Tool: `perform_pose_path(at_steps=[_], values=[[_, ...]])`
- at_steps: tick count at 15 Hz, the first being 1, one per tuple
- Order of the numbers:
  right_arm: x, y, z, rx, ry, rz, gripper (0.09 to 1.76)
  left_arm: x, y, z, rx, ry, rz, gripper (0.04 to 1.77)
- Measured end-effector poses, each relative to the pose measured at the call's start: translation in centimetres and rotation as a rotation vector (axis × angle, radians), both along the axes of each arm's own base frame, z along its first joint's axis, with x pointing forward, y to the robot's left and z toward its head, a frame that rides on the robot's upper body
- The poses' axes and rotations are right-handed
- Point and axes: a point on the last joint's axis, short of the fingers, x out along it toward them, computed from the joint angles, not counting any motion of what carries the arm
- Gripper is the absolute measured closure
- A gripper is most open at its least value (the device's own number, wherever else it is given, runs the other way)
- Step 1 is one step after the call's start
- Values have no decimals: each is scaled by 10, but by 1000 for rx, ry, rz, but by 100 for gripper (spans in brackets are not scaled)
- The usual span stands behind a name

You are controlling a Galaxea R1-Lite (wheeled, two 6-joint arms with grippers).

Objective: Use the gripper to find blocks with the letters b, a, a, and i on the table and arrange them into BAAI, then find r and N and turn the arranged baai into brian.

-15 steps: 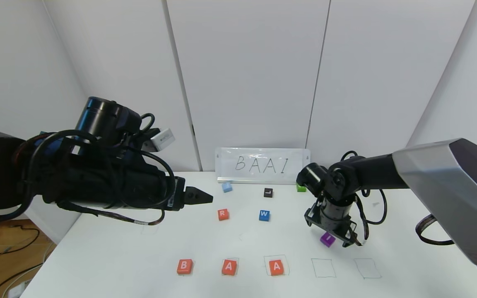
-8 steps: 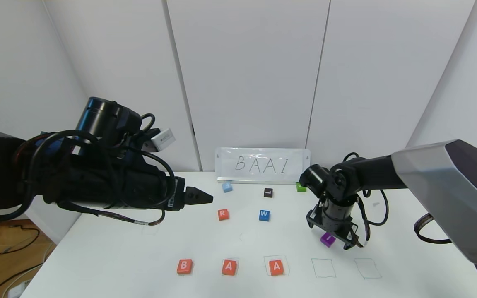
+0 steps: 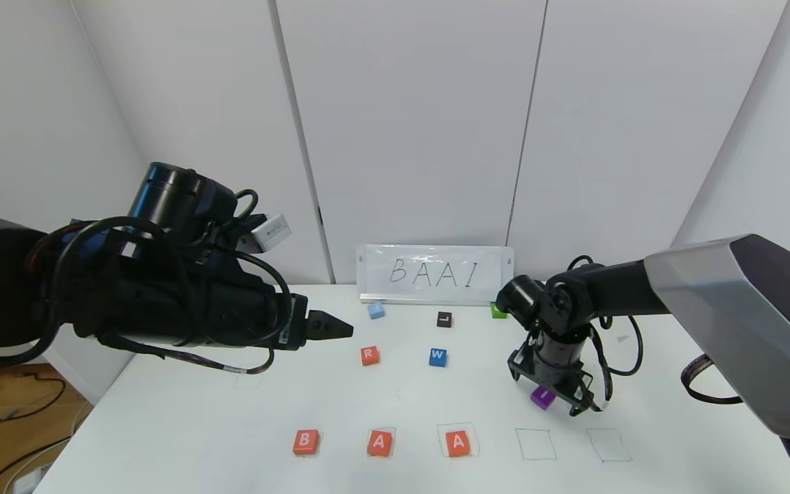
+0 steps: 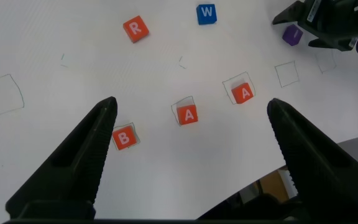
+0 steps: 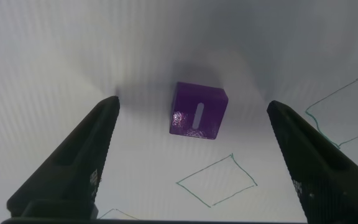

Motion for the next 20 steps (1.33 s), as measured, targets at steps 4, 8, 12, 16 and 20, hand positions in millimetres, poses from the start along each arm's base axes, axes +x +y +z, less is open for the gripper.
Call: perform_pose_path(at_steps=[4, 8, 12, 16, 20], values=[[1, -1, -1, 0, 2, -3, 14, 0, 0, -1, 0, 2, 0, 9], [1, -1, -2, -4, 8, -5, 14, 0, 0, -1, 0, 3, -1, 9], [2, 2, -3, -8, 16, -8, 14, 0, 0, -1, 0, 3, -1, 9], [2, 3, -3, -12, 28, -7, 14, 0, 0, -1, 0, 2, 0, 9], [2, 3, -3, -12, 29, -6, 14, 0, 0, -1, 0, 2, 0, 9]])
